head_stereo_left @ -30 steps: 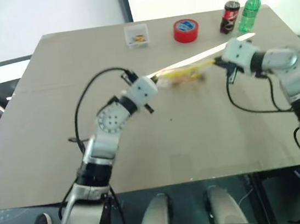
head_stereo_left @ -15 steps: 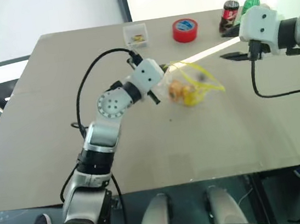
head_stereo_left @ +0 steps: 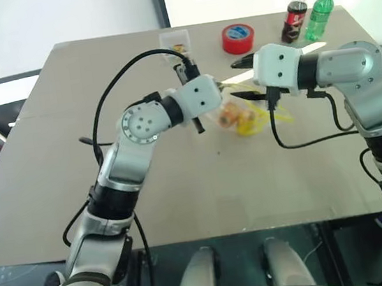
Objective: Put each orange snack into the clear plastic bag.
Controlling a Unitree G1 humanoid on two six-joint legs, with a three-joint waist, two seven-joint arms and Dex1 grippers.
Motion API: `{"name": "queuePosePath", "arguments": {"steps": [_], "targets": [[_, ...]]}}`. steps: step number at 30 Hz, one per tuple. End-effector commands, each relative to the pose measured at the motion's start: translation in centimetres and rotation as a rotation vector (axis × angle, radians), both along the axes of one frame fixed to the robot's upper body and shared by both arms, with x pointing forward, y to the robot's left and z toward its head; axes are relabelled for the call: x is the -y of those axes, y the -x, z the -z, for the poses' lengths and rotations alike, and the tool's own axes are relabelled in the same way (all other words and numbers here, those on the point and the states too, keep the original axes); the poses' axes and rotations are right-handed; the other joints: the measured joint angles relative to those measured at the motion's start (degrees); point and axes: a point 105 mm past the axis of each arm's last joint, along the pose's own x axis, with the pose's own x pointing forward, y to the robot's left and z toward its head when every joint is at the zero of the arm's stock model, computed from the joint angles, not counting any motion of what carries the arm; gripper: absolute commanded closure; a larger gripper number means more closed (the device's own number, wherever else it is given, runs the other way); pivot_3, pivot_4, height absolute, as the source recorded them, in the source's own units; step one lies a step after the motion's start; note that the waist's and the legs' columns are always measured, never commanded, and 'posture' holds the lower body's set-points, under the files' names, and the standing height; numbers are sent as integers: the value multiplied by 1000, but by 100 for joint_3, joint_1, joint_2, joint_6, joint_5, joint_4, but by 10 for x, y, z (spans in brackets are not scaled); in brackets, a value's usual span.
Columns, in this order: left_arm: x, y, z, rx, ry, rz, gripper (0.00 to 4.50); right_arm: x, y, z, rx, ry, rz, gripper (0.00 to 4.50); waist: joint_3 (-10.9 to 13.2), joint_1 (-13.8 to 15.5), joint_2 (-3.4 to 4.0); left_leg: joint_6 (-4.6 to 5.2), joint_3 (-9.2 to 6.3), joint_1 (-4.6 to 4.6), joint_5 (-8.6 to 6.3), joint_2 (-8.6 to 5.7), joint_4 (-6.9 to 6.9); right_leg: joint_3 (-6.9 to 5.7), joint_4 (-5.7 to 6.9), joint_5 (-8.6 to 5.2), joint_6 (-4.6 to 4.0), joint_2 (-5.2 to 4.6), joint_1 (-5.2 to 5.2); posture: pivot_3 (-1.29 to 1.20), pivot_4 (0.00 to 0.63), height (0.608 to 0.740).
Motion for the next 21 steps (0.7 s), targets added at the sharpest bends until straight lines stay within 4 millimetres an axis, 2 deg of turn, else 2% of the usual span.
{"name": "queuePosePath", "arguments": {"steps": [1,8,11,14,15,17,18,21], "targets": [[1,7,-13,68,-43,8,4500,-6,6,-1,42,7,-35,1917,0,-1,0,1,0,0,0,0,0,0,1,0,0,0,0,0,150,740],[-2,8,-14,72,-52,-6,4500,-11,5,6,52,14,-39,1917,0,-5,0,1,-1,0,0,0,0,0,1,0,0,0,0,0,150,740],[-3,8,-12,72,-65,-13,4500,-12,2,4,58,-5,-25,2774,0,-9,0,1,-1,0,0,1,0,0,3,0,0,1,0,0,150,740],[-5,7,-10,69,-64,-22,4500,-12,0,4,57,-13,-18,2774,0,-10,0,1,-1,1,0,0,0,0,4,0,0,1,0,0,150,740],[-5,7,-10,69,-64,-24,4500,-13,0,4,54,-12,-19,3333,0,-9,0,1,-1,1,0,0,0,0,3,0,0,1,0,0,150,740],[-5,7,-11,69,-64,-25,4500,-12,-2,4,59,-14,-10,3884,0,-7,0,1,-1,1,0,0,1,0,3,0,0,1,0,0,150,740],[-5,7,-10,69,-65,-25,4500,-12,-2,4,63,-17,-8,4388,0,-7,0,1,0,1,0,0,0,0,3,0,0,1,0,0,150,740],[-5,7,-10,67,-64,-23,4500,-13,-2,3,65,-21,-9,4388,0,-12,0,1,-1,1,0,0,1,0,4,0,0,1,0,0,150,740]]}}
